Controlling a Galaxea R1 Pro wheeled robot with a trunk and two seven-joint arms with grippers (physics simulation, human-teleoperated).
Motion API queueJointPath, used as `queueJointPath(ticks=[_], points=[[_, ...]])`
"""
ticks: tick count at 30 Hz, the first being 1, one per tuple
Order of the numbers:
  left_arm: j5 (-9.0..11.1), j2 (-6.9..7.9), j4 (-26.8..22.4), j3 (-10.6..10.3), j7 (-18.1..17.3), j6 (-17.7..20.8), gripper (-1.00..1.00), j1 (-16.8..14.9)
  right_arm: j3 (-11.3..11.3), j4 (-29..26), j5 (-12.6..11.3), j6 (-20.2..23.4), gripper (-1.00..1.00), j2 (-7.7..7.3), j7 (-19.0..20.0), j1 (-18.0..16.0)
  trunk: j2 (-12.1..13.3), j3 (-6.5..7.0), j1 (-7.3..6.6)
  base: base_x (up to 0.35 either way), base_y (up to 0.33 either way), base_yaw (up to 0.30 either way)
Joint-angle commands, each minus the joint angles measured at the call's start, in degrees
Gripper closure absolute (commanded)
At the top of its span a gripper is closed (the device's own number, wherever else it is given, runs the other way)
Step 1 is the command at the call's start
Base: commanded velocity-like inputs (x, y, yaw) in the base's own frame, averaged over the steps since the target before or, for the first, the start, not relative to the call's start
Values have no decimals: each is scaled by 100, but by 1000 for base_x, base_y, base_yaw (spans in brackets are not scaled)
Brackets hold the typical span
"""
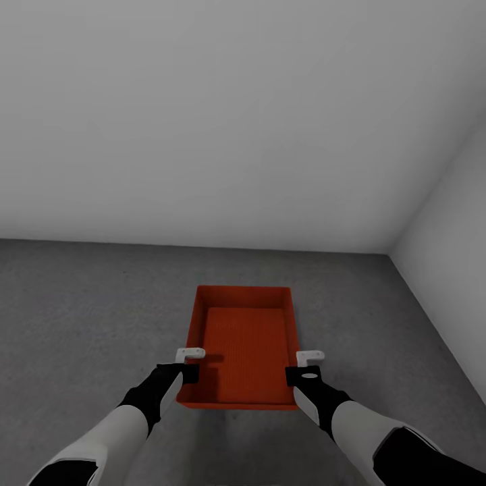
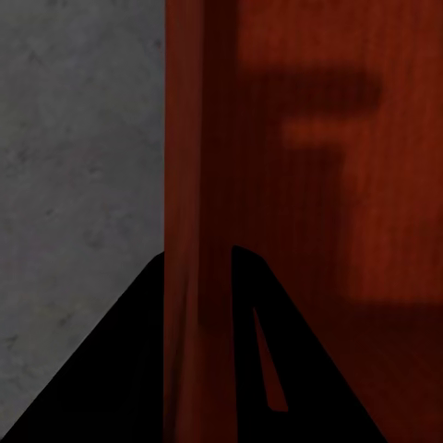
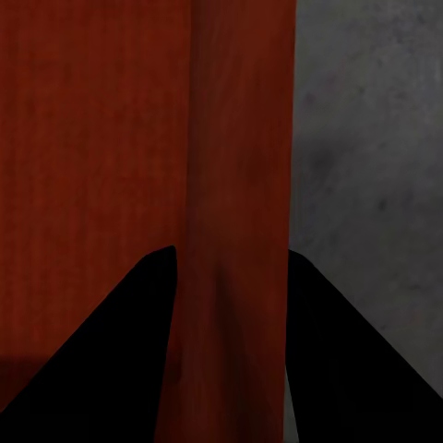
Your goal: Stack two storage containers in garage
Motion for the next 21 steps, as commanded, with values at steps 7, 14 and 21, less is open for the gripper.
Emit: queueJointPath(ticks=[7,14,21], points=[[192,-31,9,-59,34,133,100,4,-80,-23,153,28,100,0,-292,-9,-284,-129,153,0,0,0],[192,-30,9,-59,32,133,100,4,-81,-23,153,28,100,0,-292,-9,-364,-197,197,0,0,0],[192,-28,9,-59,32,133,100,4,-81,-23,153,28,100,0,-292,-9,-364,-259,197,0,0,0]])
